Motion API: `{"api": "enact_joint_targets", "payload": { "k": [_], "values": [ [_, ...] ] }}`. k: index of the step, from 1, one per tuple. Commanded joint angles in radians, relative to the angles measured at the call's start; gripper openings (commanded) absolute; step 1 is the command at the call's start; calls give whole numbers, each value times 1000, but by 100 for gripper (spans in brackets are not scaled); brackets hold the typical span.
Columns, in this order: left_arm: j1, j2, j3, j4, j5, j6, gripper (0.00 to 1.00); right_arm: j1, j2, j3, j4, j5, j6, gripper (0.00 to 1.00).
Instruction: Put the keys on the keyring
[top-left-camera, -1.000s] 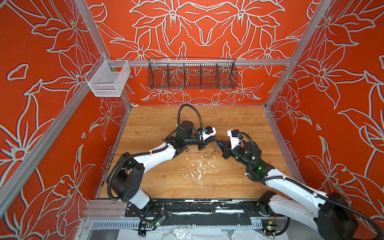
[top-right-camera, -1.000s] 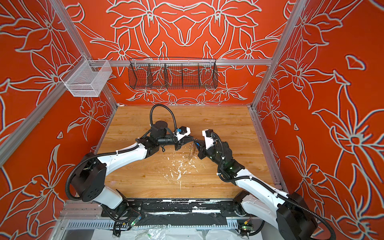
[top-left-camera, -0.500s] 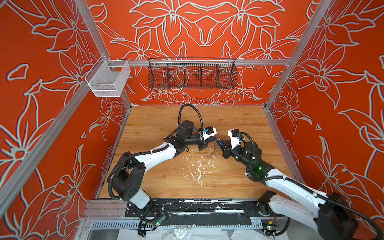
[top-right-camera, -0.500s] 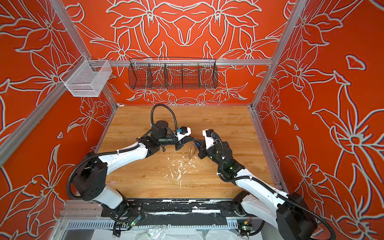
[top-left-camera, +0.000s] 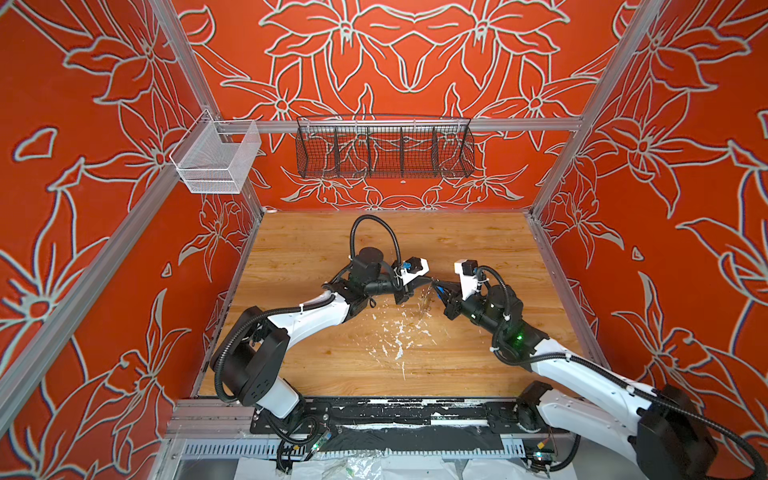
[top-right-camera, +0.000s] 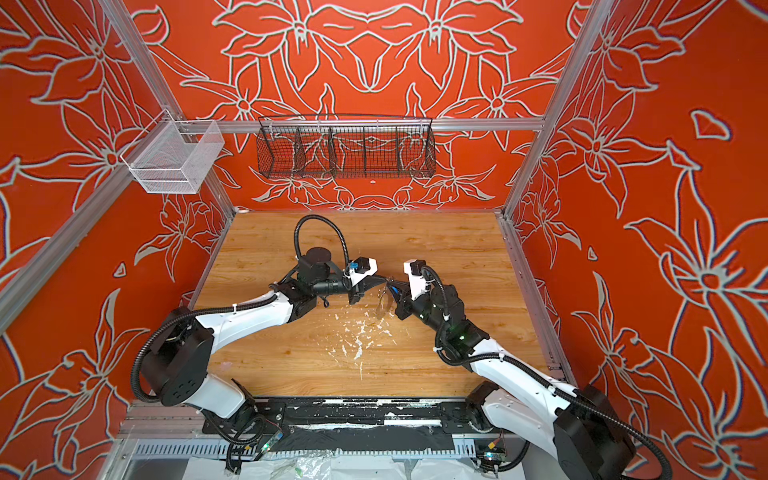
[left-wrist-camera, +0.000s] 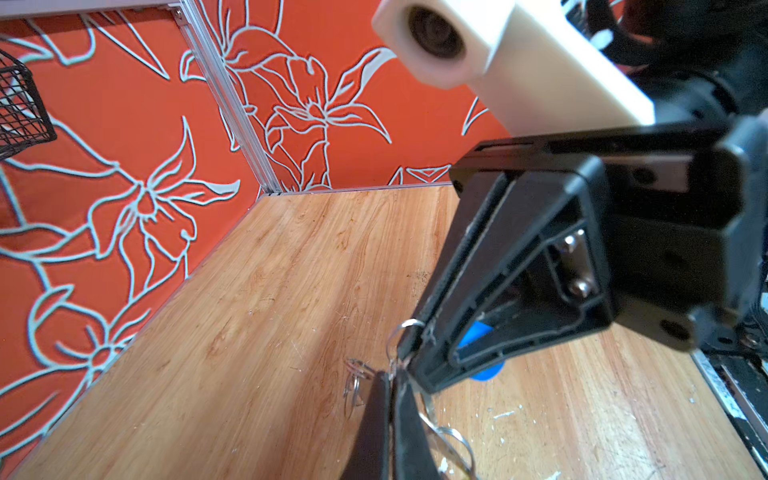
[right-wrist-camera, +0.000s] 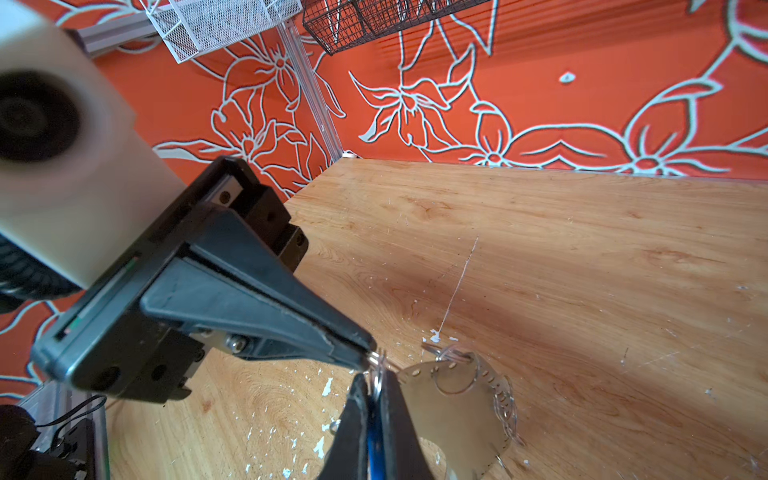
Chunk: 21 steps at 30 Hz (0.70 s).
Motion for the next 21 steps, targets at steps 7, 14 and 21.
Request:
{"api": "enact_joint_targets", "payload": {
  "k": [7, 14, 21],
  "values": [
    [48, -25, -138, 394, 30, -150, 0, -8, -10, -37, 104, 85, 21, 0],
    [69, 37, -196, 652, 44, -271, 0, -8, 25, -38, 131, 59, 35, 0],
    [70, 41, -171, 600, 64, -256, 0, -8, 16, -16, 104, 42, 24, 0]
  ]
}}
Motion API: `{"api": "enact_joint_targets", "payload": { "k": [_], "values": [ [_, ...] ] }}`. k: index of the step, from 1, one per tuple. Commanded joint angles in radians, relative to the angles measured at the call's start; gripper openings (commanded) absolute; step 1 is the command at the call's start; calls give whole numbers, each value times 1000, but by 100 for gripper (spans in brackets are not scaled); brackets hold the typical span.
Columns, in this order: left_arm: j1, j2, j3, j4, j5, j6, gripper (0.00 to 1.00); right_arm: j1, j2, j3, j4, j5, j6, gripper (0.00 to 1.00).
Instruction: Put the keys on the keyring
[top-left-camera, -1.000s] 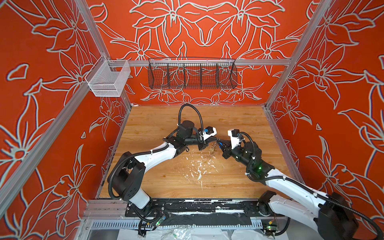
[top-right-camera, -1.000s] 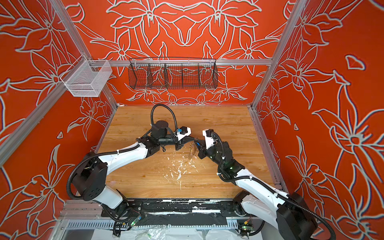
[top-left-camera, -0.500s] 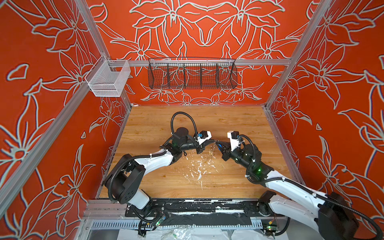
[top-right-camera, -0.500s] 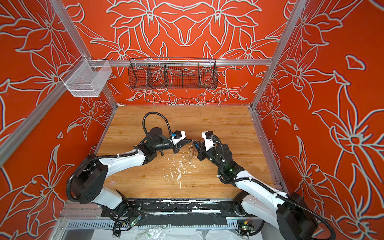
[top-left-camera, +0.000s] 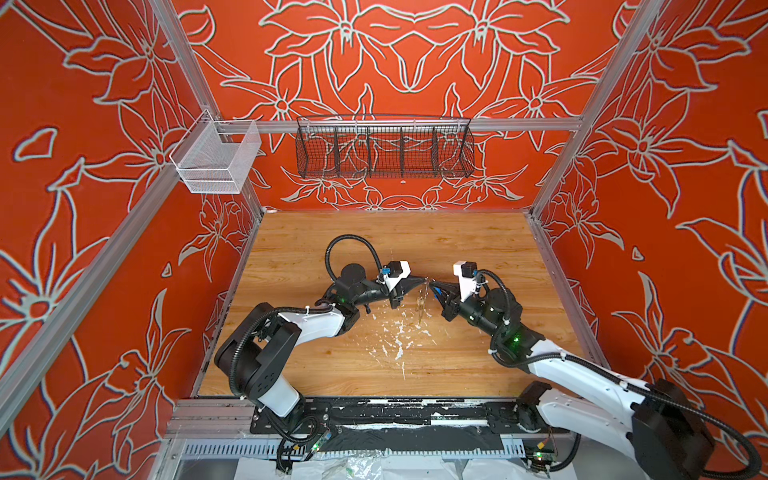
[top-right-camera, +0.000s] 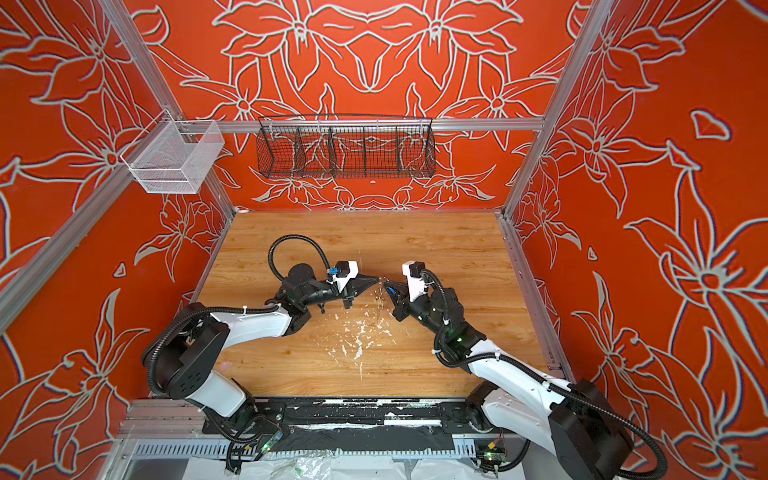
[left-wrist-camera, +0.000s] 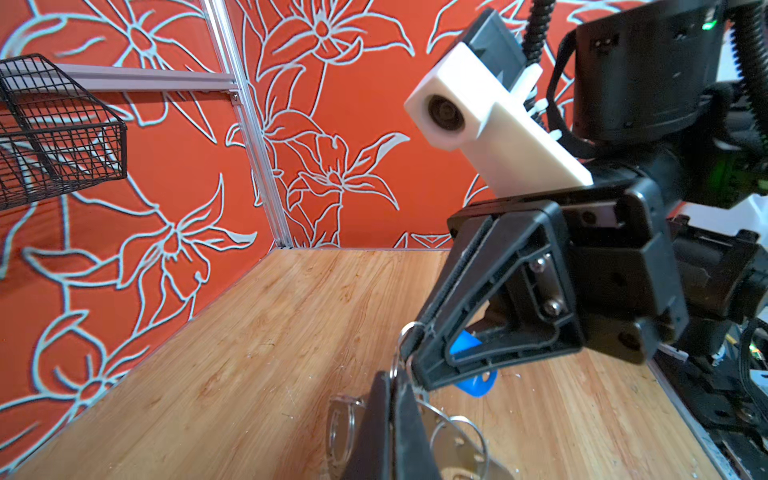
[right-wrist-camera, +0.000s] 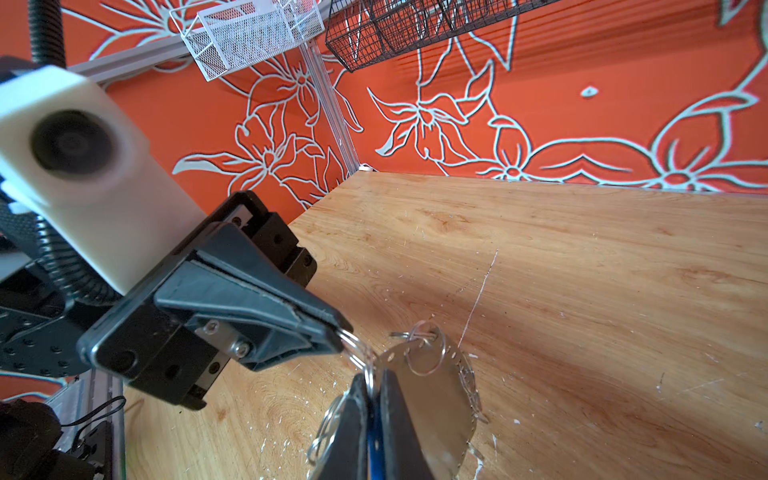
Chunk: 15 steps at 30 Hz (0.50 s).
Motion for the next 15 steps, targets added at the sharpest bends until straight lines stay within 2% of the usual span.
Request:
{"api": "enact_joint_targets", "payload": {
  "k": [1, 6, 10, 15],
  "values": [
    [26, -4, 16, 69, 12, -7, 0, -21, -13, 10, -4, 60, 8, 0],
    [25, -26, 64, -72, 31, 23, 0, -21, -16, 16, -7, 49, 5, 0],
    [26, -40, 102, -194, 46, 63, 17, -21, -30, 27, -32, 53, -7, 0],
    [26, -66, 144, -330, 85, 122, 23, -21, -46, 26, -41, 64, -21, 0]
  ]
}}
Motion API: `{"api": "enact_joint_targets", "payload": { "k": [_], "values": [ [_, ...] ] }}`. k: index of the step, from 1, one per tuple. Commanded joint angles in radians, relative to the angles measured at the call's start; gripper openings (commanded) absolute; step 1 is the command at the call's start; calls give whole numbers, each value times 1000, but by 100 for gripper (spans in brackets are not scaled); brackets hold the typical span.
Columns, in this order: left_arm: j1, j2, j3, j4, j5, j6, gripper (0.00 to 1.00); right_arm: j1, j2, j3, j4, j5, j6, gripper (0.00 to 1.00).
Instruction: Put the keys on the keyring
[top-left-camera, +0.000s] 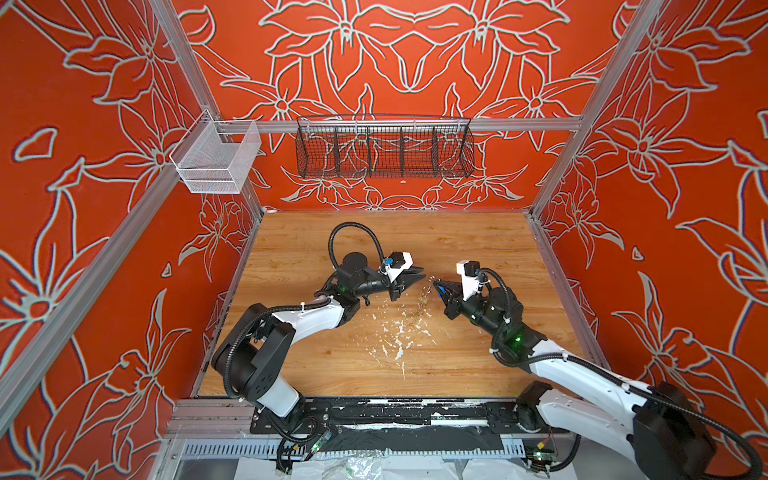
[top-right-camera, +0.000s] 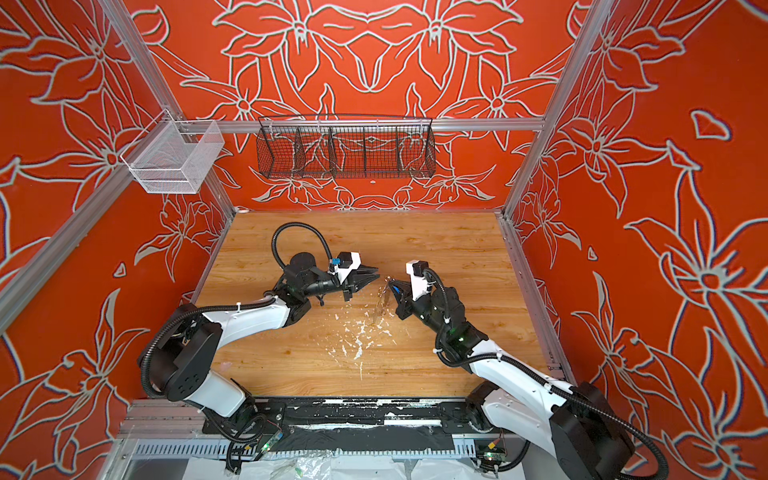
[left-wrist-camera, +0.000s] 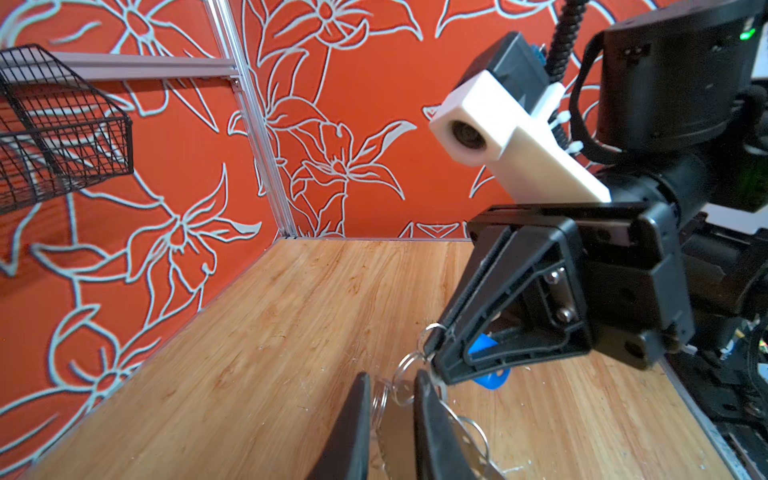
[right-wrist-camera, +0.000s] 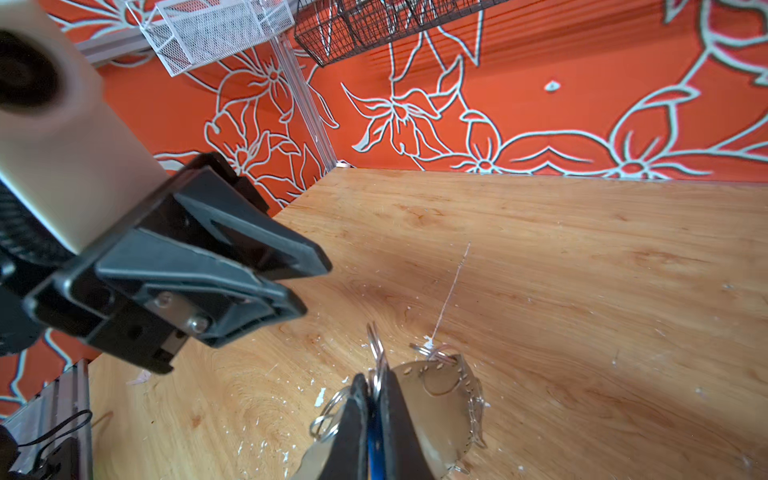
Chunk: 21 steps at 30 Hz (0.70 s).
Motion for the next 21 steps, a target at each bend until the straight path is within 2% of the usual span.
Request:
{"api": "enact_joint_targets", "payload": {
  "k": [1, 5, 8, 16, 21],
  "values": [
    [2, -48, 51, -153, 58, 73, 24, -5, -33, 25, 9, 32, -16, 0],
    [3, -57, 150, -416, 116, 188, 24, -5, -47, 30, -11, 40, -23, 0],
    [2, -48, 200, -533, 127, 234, 24, -5, -52, 32, -20, 41, -29, 0],
    [3, -16, 254, -638, 118, 296, 23, -5, -55, 41, -30, 22, -36, 0],
    [4, 7, 283, -665, 92, 286, 26, -4, -45, 54, -43, -38, -68, 0]
  ]
}}
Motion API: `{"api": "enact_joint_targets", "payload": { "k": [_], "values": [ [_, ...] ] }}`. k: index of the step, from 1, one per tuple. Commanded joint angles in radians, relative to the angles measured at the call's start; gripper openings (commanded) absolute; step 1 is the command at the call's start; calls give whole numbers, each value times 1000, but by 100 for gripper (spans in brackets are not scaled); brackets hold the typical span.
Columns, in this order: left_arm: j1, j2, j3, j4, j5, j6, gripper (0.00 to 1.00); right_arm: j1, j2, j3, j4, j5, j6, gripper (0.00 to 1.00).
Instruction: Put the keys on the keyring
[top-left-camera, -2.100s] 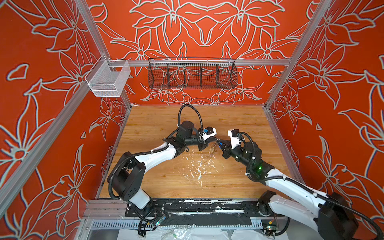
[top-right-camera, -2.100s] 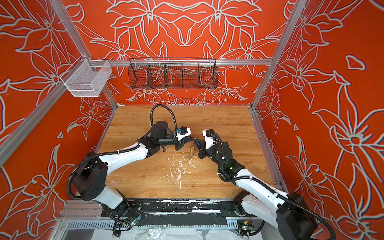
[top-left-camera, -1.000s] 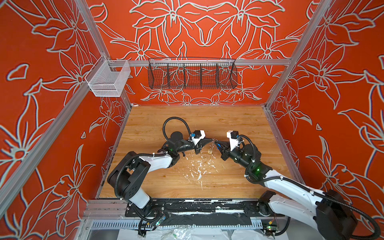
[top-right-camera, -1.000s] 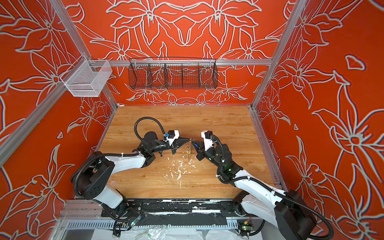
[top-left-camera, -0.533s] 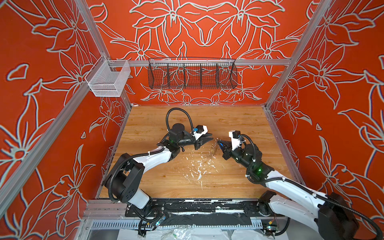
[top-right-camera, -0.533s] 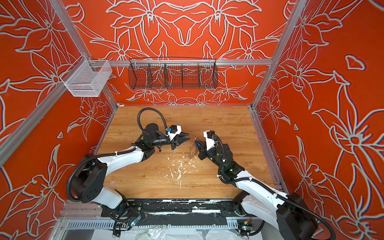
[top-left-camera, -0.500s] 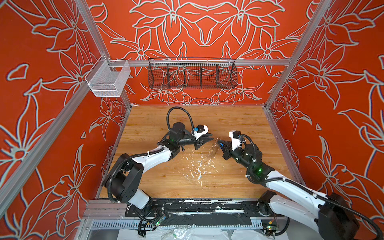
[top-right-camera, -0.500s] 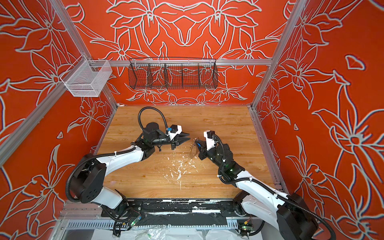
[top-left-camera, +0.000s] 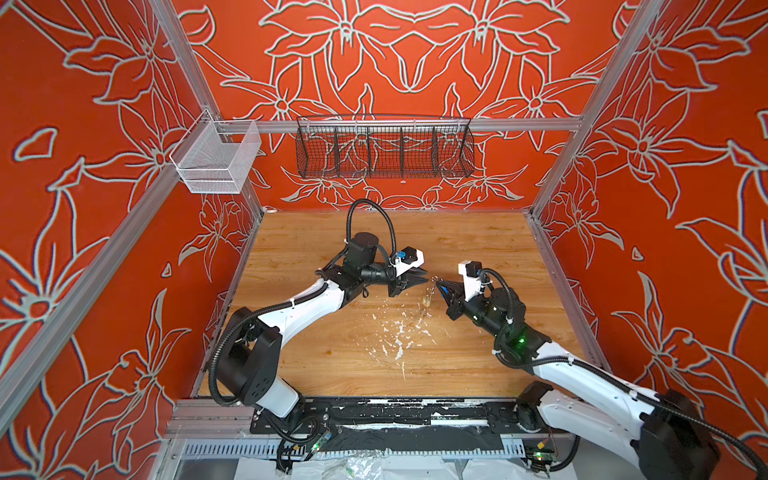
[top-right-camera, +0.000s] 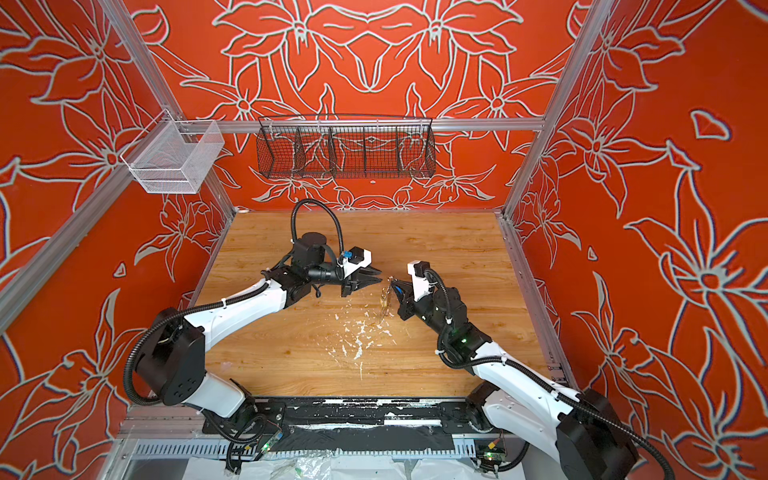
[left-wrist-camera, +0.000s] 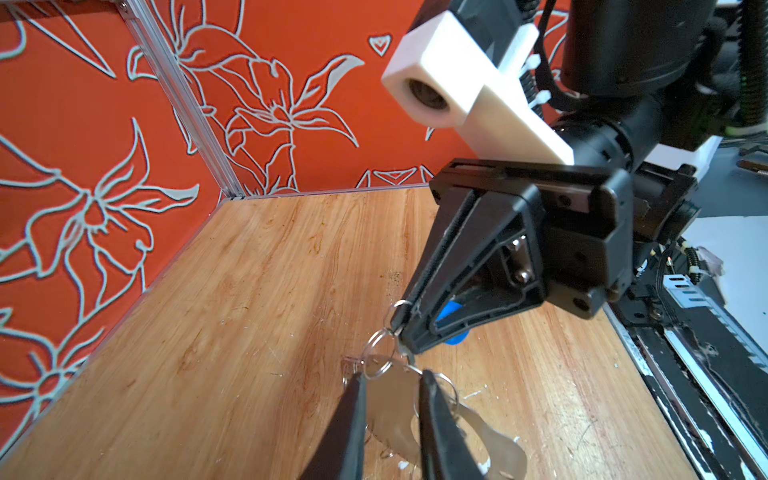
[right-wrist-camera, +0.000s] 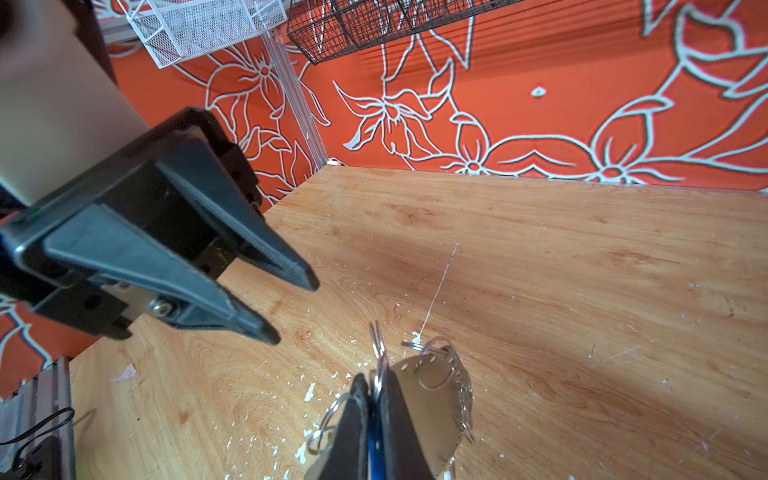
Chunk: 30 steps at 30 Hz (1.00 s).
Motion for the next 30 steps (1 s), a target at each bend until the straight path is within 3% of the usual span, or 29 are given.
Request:
{"api": "enact_joint_targets", "payload": {
  "k": [1, 5, 21, 30],
  "values": [
    [4, 20, 25, -52, 4, 20, 28, -2, -4, 42, 15, -55, -35, 0],
    [5, 28, 31, -63, 10, 33, 32, -1, 0, 52, 7, -80, -49, 0],
    [5, 72, 81, -133, 57, 73, 32, 4, 14, 63, 9, -131, -61, 0],
    [5, 85, 112, -186, 98, 104, 22, 5, 30, 65, 27, -125, -51, 0]
  ]
}}
